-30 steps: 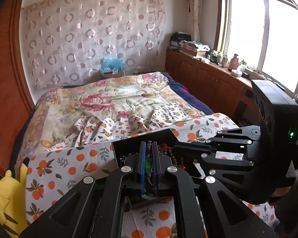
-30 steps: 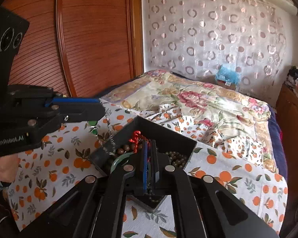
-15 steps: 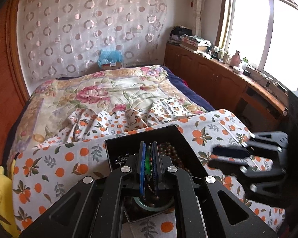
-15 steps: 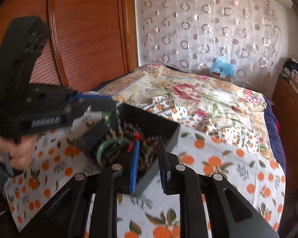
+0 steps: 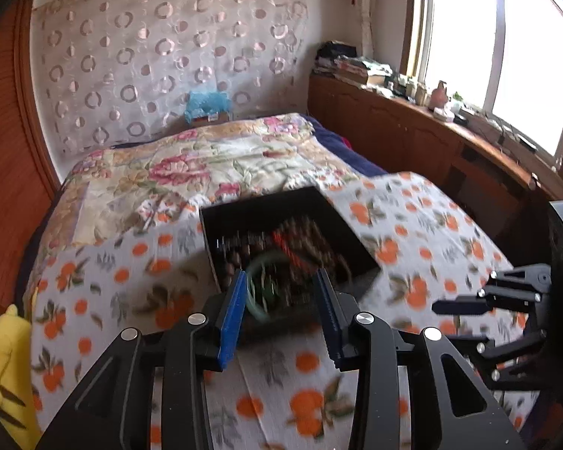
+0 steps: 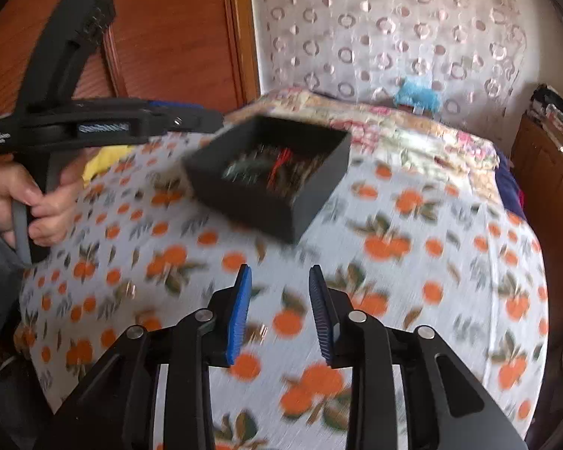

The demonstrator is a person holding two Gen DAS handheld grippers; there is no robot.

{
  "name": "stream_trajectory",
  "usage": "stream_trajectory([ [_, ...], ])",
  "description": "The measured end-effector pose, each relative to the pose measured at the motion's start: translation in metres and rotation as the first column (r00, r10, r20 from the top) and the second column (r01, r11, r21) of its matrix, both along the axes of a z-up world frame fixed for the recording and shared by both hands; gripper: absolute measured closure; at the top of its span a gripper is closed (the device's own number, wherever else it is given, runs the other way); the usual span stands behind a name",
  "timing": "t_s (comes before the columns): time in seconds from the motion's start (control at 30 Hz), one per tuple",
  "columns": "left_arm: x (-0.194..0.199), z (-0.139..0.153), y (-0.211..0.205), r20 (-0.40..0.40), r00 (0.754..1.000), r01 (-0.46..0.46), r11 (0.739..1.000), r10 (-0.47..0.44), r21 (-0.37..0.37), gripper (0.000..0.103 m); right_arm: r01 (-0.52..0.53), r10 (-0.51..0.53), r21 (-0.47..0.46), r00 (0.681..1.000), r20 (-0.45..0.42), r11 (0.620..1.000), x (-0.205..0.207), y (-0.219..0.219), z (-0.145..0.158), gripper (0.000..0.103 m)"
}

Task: Organize jewelry
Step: 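Grasp the gold flower earring with the right tool while the left tool grasps the gold ring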

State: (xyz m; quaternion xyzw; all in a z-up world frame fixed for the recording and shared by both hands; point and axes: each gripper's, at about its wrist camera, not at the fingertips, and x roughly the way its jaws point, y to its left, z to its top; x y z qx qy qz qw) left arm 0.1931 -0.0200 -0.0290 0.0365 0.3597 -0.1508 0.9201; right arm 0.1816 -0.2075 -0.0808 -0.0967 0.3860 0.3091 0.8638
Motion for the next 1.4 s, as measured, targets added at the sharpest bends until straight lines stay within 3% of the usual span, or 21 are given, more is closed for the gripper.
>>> stream_trajectory([
  [0.37, -0.055, -0.032, 0.005, -0.059, 0.998, 0.008, 0.999, -0.005, 0.052, 0.068, -0.038, 0.035, -0.123, 0.999, -0.02, 0.992, -0.018, 0.02, -0.024, 0.069],
  [0.5, -0.066, -0.043, 0.011, -0.086, 0.996, 0.009, 0.997, -0.003, 0.074, 0.068, -0.04, 0.036, -0.153, 0.999, -0.027, 0.987, -0.017, 0.022, -0.029, 0.085],
  [1.0, -0.097, -0.059, 0.011, -0.148, 0.988, 0.045, 0.998, -0.039, 0.033, 0.066, -0.008, 0.007, -0.127, 1.0, -0.01, 0.992, -0.023, 0.012, -0.021, 0.087],
  [1.23, -0.099, -0.07, -0.003, -0.15, 0.987, 0.063, 0.995, -0.051, 0.072, 0.067, -0.019, 0.018, -0.127, 1.0, -0.008, 0.992, -0.027, 0.015, -0.019, 0.087],
  [1.4, -0.098, -0.069, -0.004, -0.143, 0.989, 0.059, 0.995, -0.047, 0.085, 0.085, -0.025, 0.024, -0.122, 1.0, -0.007, 0.992, -0.026, 0.015, -0.018, 0.087],
])
